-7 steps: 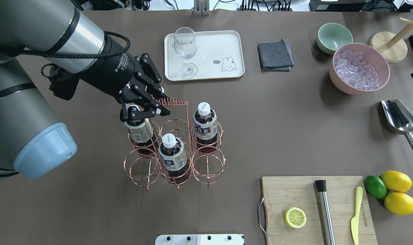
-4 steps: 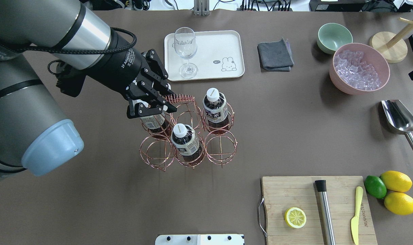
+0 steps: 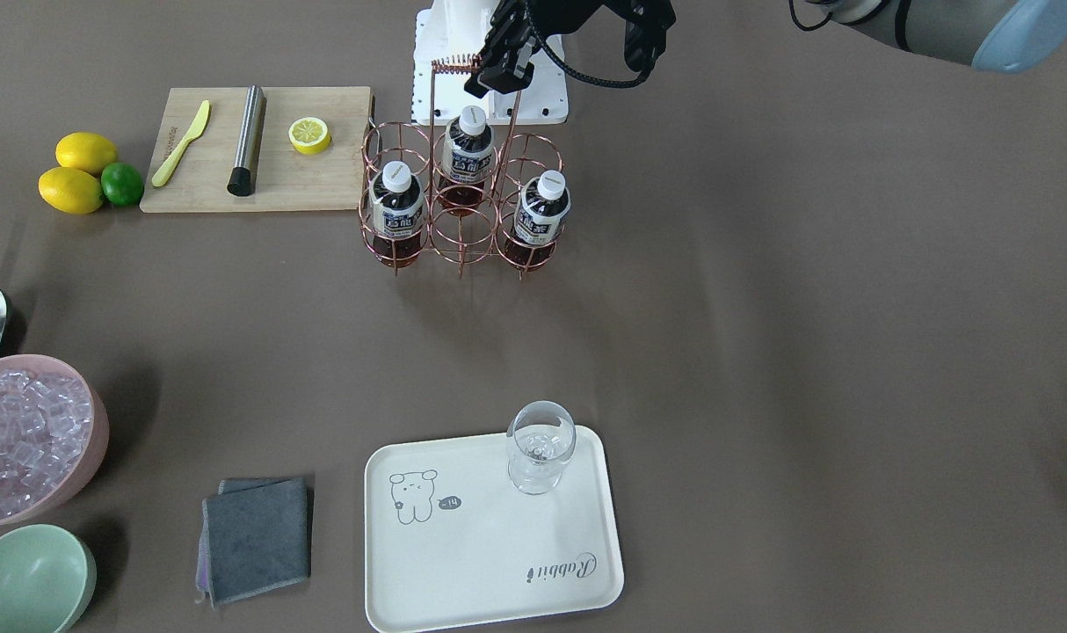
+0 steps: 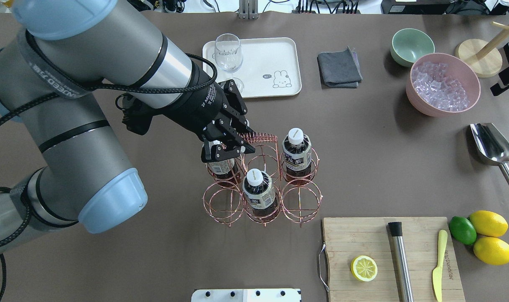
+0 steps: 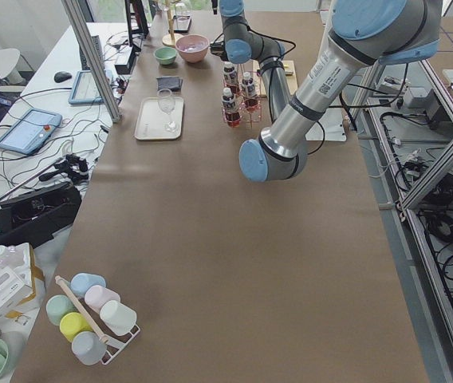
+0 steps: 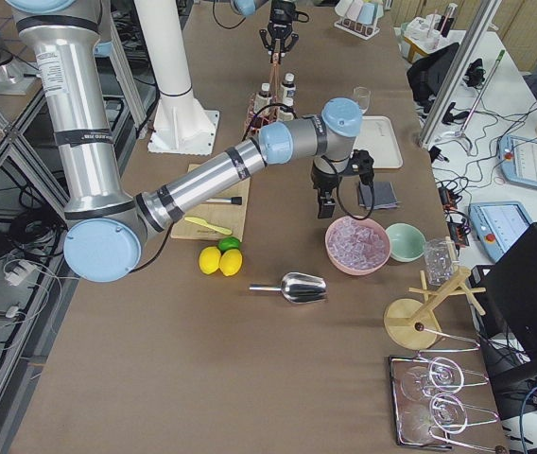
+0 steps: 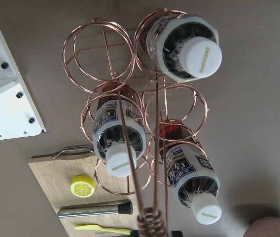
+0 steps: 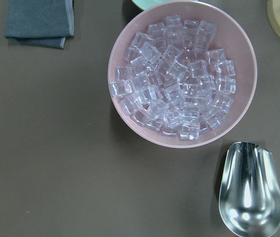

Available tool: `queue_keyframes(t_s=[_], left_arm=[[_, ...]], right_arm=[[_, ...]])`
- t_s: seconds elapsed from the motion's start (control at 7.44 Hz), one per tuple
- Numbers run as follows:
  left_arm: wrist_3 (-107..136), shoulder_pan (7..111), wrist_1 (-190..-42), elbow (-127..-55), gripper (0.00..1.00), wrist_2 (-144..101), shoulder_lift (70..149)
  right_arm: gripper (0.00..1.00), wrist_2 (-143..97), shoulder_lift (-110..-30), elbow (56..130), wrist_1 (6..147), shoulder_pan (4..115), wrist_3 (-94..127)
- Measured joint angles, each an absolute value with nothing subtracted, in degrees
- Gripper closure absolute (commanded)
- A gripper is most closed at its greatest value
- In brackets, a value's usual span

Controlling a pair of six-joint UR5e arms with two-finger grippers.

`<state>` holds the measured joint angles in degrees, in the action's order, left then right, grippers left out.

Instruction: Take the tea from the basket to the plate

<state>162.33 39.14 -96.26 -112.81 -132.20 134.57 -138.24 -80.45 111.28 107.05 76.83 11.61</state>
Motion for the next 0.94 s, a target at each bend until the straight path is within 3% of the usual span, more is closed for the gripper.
queue_keyframes(t_s=[0.94], left_arm=[[162.5,36.5,-100.8,-111.4,1.0,-129.7,133.4]], right_arm=[[0.0,-138.2,-77.5,112.3,106.8,73.1,16.2]])
